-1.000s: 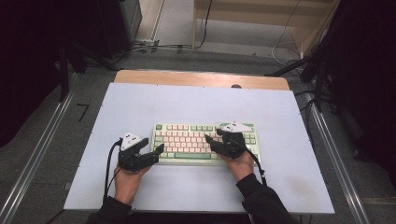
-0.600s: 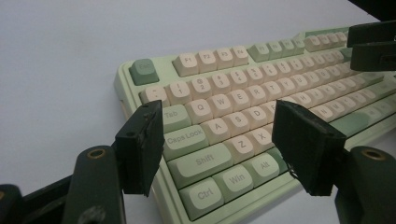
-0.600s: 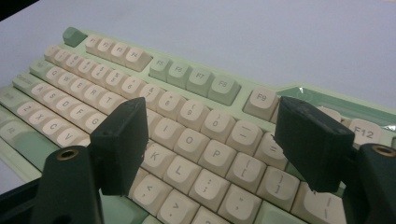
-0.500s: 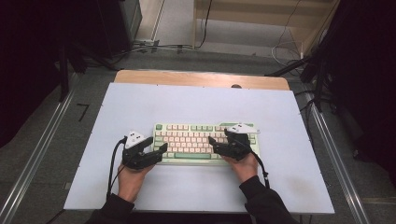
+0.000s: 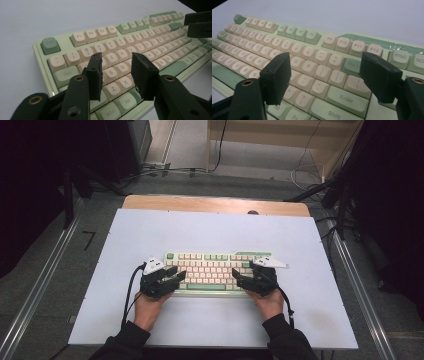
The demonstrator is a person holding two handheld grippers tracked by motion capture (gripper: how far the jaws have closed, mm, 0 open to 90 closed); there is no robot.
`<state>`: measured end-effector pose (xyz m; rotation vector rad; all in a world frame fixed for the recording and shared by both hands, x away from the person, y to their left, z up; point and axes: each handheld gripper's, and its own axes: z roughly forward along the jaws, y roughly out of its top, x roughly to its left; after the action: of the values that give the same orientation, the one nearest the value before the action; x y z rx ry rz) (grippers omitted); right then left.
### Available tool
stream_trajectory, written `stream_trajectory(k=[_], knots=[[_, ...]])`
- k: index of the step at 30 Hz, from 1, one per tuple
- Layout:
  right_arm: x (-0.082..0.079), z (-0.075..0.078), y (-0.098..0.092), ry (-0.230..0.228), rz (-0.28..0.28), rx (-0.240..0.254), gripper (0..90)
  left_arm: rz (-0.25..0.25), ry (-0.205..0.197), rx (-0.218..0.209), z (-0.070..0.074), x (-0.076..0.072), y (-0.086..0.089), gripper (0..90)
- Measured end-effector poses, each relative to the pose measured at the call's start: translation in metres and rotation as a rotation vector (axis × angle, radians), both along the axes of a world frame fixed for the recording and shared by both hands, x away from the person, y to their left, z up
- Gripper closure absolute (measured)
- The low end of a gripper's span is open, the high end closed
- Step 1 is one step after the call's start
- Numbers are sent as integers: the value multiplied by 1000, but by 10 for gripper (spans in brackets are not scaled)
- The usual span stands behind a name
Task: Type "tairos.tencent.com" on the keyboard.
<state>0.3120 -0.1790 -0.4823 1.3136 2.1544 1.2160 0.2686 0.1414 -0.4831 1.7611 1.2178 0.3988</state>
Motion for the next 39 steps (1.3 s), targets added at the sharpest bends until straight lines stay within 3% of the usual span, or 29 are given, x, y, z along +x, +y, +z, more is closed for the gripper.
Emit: stream_trajectory(k=[11,22,32,39], knots=[[-7,0,-14,-1,-40,-3,238,-20,32,20,-5,13,-6,900],[-10,0,-22,1,-64,0,238,-24,68,77,-9,20,-14,900],[-10,0,-21,1,-62,-3,239,-22,76,92,-10,20,-15,900],[-9,0,-21,1,-58,-4,239,-25,72,66,-8,19,-14,900]])
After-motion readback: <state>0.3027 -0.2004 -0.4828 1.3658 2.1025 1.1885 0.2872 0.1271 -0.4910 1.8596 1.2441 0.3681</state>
